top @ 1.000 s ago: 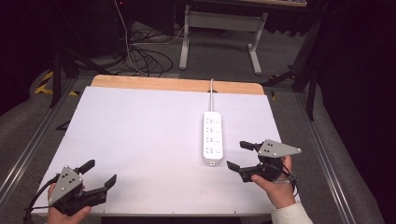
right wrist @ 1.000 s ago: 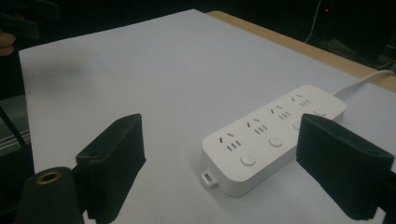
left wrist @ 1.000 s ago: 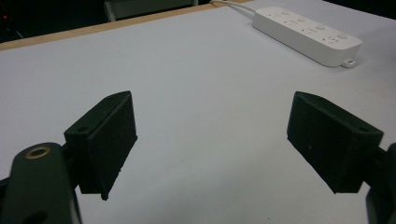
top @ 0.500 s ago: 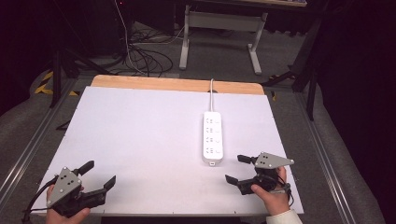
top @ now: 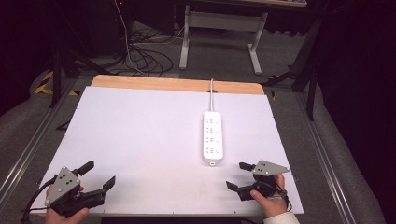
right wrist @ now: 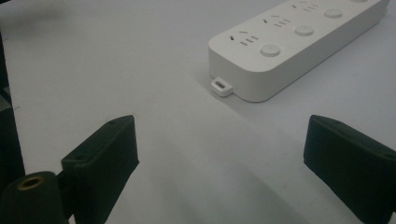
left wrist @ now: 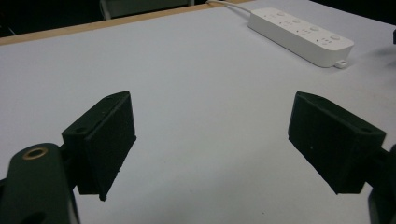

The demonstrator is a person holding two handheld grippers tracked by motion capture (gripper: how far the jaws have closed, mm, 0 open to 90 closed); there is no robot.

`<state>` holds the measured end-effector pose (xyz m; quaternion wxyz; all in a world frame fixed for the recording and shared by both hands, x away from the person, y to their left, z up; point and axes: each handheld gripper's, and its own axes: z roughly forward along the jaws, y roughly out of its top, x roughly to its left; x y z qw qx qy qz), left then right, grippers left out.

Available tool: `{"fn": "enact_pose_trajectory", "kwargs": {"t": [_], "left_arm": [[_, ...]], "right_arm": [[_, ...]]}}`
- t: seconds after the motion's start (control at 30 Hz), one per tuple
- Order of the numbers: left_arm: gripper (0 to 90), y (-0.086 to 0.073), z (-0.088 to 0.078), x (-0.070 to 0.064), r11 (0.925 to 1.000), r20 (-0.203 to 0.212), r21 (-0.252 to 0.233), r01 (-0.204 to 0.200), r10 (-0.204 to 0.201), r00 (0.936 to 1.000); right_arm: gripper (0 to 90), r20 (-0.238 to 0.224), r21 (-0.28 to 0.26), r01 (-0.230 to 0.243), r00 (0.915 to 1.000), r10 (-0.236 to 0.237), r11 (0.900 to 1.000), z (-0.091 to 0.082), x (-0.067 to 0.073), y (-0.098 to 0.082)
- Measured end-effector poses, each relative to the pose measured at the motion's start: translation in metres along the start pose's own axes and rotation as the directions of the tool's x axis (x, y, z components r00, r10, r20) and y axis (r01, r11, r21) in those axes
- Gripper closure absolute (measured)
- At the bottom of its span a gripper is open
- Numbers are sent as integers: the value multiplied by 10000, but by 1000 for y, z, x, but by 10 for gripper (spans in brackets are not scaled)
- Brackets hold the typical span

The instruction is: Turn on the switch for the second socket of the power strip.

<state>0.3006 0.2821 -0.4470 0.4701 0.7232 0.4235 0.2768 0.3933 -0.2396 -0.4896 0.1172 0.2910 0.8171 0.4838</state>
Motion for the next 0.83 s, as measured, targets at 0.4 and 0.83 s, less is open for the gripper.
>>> {"fn": "enact_pose_trajectory", "kwargs": {"t": [0.4,0.83], "left_arm": [[155,-2,3,0,9997,-105,122,-190,192,9998],[148,-4,9,1,9987,-107,356,-368,372,9992]], "right_arm": [[119,519,-249,627,9968,-613,9977,-2,3,3],[120,753,-192,644,9952,-628,9977,-2,2,3]]}}
